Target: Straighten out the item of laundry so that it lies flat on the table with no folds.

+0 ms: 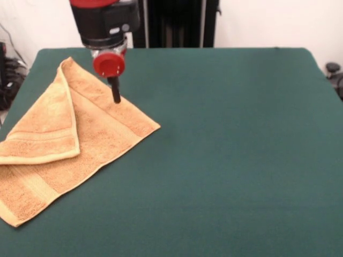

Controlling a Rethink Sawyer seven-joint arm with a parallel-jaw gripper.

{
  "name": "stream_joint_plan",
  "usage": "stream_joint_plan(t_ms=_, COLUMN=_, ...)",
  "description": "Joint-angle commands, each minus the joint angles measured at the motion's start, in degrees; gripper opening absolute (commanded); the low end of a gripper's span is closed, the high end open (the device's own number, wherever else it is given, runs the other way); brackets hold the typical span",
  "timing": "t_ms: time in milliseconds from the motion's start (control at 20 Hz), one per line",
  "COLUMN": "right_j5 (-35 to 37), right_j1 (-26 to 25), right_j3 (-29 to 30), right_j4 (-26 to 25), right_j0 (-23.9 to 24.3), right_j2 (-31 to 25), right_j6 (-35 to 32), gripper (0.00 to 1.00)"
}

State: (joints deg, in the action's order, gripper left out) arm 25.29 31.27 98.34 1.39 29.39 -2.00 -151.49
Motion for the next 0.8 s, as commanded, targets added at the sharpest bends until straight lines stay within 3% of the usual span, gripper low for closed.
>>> stream_joint_plan(t_ms=50, right_j5=-3.59, right_j1=-9.72, right_j3=-3.57, right_j4=1.51, right_j0=-0.68, right_j2=-4.24, right_j6=-2.77, gripper=1.0)
stream_joint_plan(t_ms=250, right_j5=-4.42, right_j1=-13.21, right_j3=-4.45, right_j4=1.17, right_j0=1.1, right_j2=-6.43, right_j6=-0.95, gripper=1.0)
stream_joint_plan(t_ms=650, right_j5=0.79, right_j1=-17.41, right_j3=-7.2, right_j4=-0.55, right_j0=3.45, right_j2=-8.33, right_j6=3.54, gripper=1.0)
stream_joint_plan(t_ms=800, right_j5=-1.21, right_j1=-19.23, right_j3=-8.38, right_j4=-1.13, right_j0=4.64, right_j2=-9.17, right_j6=4.02, gripper=1.0)
